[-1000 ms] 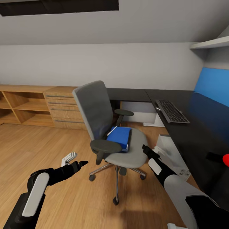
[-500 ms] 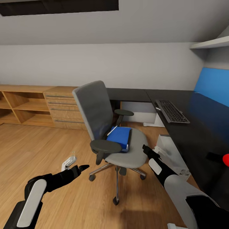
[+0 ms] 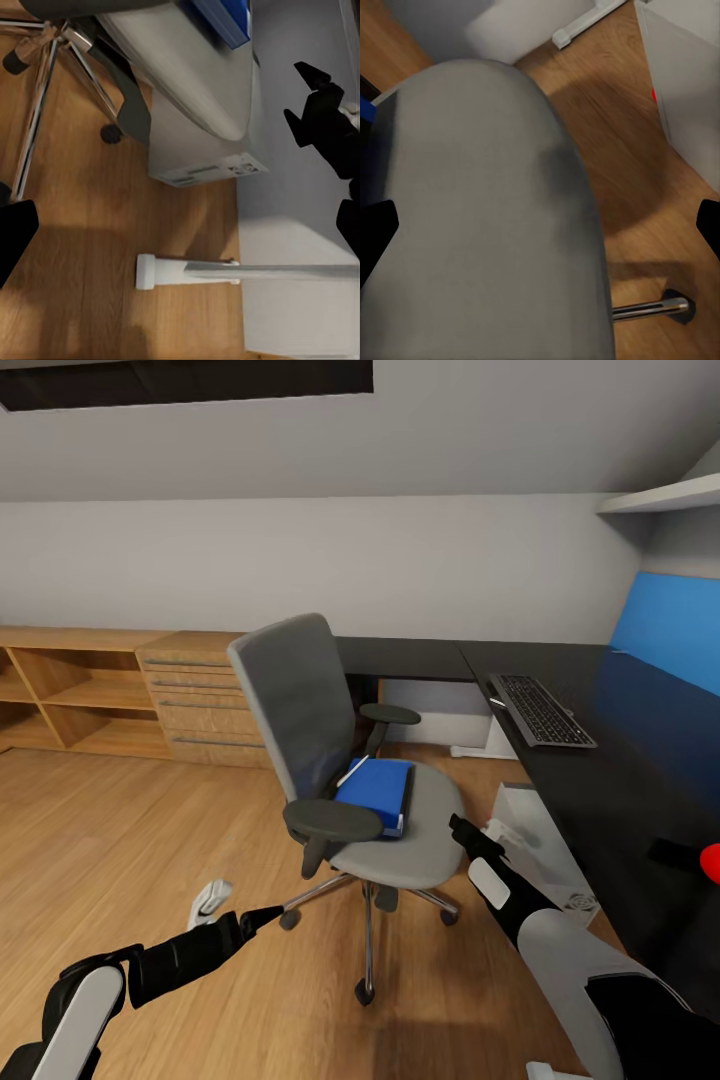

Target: In the bedroom, organize the workspace by keeping the computer under the desk, ensuring the monitor is on the desk, placing the keyboard on the desk next to the monitor, placing the mouse on the desk next to the keyboard, moving the folder from the swivel chair onto the desk next to the mouse, stacking the notebook on top of the folder with the pen on top of the notebook, and positioning the swivel chair next to the desk.

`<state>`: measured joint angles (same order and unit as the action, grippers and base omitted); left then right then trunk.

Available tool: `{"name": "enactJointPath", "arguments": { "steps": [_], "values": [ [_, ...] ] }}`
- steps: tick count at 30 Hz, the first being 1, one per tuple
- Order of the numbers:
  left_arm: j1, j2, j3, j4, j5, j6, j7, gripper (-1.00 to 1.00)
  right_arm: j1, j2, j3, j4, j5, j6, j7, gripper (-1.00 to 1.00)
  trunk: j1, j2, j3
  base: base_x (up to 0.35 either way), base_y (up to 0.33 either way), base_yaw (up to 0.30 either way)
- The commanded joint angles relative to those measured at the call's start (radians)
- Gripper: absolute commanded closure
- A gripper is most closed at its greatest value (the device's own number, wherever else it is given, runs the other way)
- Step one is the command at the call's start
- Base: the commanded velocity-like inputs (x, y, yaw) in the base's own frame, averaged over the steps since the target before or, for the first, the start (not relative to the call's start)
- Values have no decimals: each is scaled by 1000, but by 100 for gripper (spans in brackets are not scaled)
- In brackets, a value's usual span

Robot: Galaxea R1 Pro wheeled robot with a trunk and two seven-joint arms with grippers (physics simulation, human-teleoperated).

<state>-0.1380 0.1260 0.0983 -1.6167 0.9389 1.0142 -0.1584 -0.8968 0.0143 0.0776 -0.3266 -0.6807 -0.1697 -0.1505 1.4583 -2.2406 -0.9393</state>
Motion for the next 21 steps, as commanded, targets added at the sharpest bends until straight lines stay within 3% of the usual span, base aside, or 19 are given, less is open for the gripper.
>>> {"name": "enactJointPath", "arguments": {
  "steps": [1, 6, 21],
  "values": [
    [0, 0, 1, 0, -9, 4, -12, -100, -1, 0, 8, -1, -8, -5, -6, -100, 0, 0, -1, 0, 0, 0],
    [1, 0, 0, 0, -9, 4, -15, -100, -1, 0, 9, -3, -8, -5, -7, -100, 0, 0, -1, 0, 0, 0],
    [2, 1, 0, 0, -13, 3, -15, -100, -1, -3, 10, -3, -8, -5, -8, -100, 57, -105, -48, 0, 0, 0]
  ]
}}
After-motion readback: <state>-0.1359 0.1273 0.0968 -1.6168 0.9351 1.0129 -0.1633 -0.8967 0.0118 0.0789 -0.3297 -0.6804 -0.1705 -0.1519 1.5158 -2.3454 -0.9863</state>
